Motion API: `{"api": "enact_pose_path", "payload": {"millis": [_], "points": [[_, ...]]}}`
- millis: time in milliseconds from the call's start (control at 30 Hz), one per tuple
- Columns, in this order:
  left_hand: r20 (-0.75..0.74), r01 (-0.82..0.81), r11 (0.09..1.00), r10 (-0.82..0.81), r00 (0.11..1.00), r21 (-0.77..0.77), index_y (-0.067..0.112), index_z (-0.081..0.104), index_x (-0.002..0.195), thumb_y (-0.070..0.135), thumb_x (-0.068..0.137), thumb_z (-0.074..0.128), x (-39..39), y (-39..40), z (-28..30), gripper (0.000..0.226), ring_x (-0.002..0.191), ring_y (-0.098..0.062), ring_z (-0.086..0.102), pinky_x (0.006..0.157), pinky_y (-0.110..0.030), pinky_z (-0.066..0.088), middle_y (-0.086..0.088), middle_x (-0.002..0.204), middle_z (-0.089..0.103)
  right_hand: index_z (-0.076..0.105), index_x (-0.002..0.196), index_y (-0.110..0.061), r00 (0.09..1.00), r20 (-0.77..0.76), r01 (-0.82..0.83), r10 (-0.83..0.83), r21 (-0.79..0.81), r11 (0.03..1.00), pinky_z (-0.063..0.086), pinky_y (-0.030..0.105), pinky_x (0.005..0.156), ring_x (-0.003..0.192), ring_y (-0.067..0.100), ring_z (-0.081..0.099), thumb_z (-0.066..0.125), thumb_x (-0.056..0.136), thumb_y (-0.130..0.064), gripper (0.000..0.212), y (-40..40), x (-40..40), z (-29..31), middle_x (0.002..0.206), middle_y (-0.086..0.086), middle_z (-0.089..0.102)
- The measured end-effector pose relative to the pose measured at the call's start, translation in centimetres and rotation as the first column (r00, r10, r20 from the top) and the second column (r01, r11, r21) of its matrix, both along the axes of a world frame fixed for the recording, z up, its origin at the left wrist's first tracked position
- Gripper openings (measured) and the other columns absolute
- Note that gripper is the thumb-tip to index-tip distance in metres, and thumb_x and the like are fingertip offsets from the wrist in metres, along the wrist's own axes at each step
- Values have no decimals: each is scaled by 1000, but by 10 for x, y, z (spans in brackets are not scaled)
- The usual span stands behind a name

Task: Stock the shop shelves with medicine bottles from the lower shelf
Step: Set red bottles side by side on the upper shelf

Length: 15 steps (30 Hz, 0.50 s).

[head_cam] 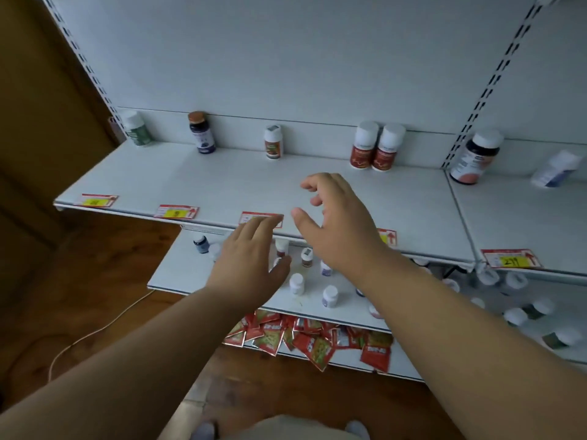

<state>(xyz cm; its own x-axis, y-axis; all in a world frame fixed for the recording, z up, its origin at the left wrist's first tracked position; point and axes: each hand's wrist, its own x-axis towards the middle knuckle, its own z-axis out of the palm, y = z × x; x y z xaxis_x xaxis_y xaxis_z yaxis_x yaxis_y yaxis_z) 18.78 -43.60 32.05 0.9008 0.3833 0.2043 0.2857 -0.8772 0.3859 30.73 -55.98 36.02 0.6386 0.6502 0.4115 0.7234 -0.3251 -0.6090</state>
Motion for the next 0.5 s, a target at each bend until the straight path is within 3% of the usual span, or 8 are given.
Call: {"api": "enact_pose_path", "payload": {"millis": [167, 300, 500], "points": [[17, 39, 999, -38, 999, -18, 22, 53, 134, 39, 87, 61, -69, 79, -24, 51, 123, -24, 51, 102, -42, 44, 1, 137, 54, 56, 117, -20, 996, -74, 45, -44, 6, 999, 51, 31, 83, 91, 5, 53, 64, 92, -26, 26, 69, -74, -21, 107, -6, 57], [-47, -10, 1000, 9, 999, -28, 21, 47, 141, 38, 88, 63, -136, 156, -42, 58, 128, -27, 49, 107, -42, 40, -1, 138, 53, 54, 111, -28, 969, -241, 59, -59, -9, 998, 51, 23, 75, 86, 4, 59, 64, 93, -31, 21, 141, -143, -50, 98, -9, 59], [-209, -88, 982, 52, 977, -165, 26, 32, 150, 40, 90, 64, -186, 220, -54, 69, 129, -17, 47, 109, -36, 40, 5, 143, 50, 53, 121, -28, 948, -309, 28, -72, -146, 989, 54, 24, 83, 103, 8, 60, 63, 94, -32, 29, 215, -192, -71, 120, -5, 57]]}}
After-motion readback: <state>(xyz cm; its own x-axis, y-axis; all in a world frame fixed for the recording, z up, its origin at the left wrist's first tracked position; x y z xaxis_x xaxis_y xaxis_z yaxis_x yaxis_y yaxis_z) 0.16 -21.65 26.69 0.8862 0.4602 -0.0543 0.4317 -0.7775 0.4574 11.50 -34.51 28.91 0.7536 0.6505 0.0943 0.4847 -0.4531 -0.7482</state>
